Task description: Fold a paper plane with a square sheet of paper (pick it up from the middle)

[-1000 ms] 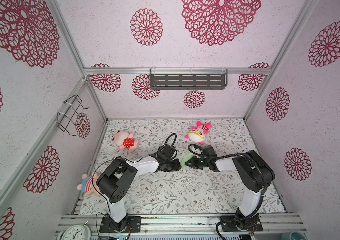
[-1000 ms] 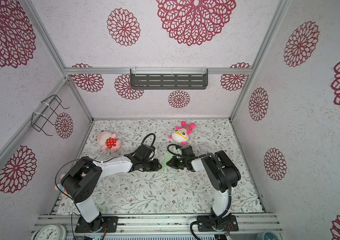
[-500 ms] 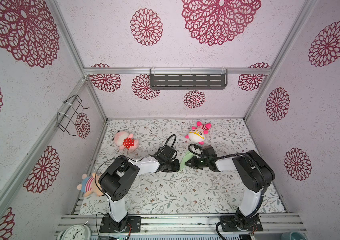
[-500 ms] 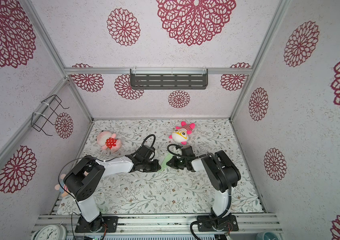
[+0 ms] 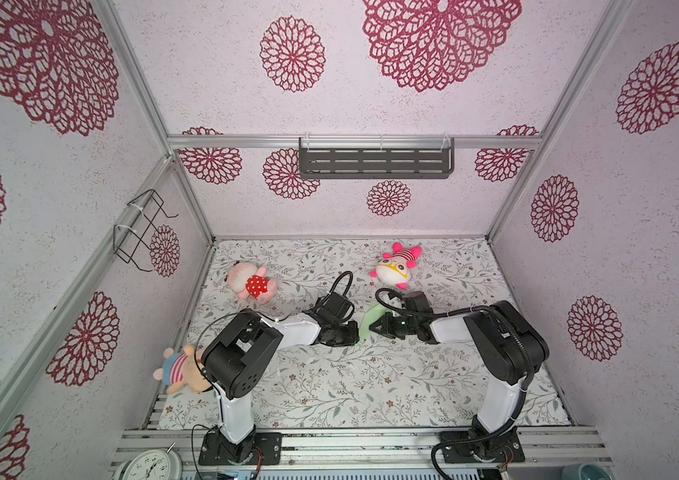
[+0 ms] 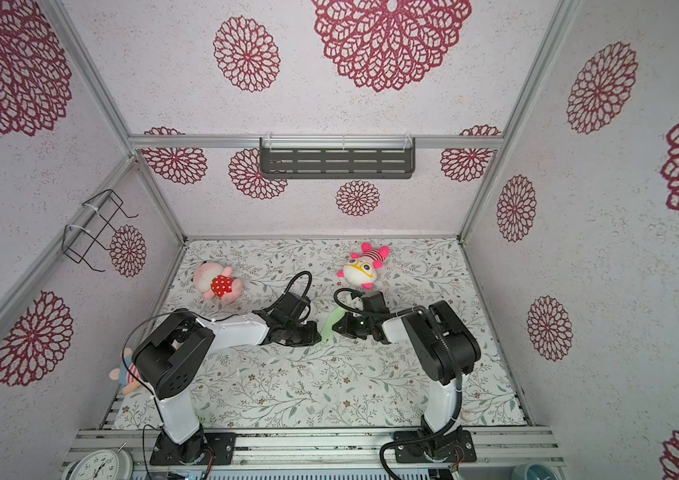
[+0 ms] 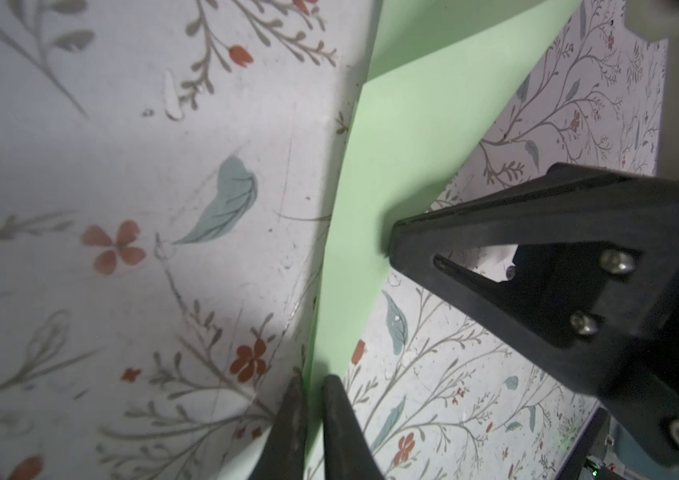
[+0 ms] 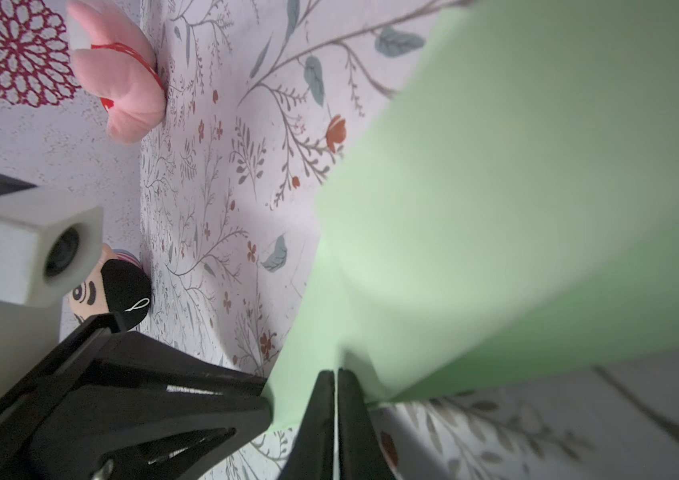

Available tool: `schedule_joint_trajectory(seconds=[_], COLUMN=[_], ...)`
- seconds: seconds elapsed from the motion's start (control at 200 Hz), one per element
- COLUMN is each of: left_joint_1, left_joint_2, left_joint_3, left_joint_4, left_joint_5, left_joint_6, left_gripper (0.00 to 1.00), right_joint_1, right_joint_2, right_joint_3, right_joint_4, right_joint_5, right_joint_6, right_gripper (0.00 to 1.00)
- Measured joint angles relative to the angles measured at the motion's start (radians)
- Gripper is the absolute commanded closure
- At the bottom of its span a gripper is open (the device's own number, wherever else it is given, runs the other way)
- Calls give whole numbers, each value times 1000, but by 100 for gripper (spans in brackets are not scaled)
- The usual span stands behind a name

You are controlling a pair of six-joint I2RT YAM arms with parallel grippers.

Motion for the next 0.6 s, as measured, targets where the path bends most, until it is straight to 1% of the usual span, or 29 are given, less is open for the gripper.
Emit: schedule_joint_trajectory(seconds=[0.235, 0.345, 0.415, 0.46, 0.49, 0.54, 0.6], left_joint_1=[-17, -27, -30, -31, -32, -34, -37], left_joint_2=[10, 12, 8, -6, -19, -46, -83], left_joint_3=[40, 70, 84, 89, 91, 93, 96], left_joint_4=[-63, -119, -150, -168, -177, -189, -190], left_joint_5=[-39, -72, -87, -106, -114, -135, -166], left_joint_6=[24, 42, 48, 53, 53, 52, 53], left_gripper=[86, 82, 78, 75, 74, 74, 77], right_joint_1=[0, 0, 0, 0, 0, 0, 0], right_joint_2=[0, 0, 0, 0, 0, 0, 0], right_joint_3=[0, 0, 0, 0, 0, 0, 0], right_joint_4=[1, 1, 1, 1, 2, 1, 2], right_joint_5=[-2, -2, -2, -2, -2, -2, -2], right_joint_6=[0, 0, 0, 0, 0, 0, 0], right_gripper=[90, 90, 90, 90, 90, 90, 90])
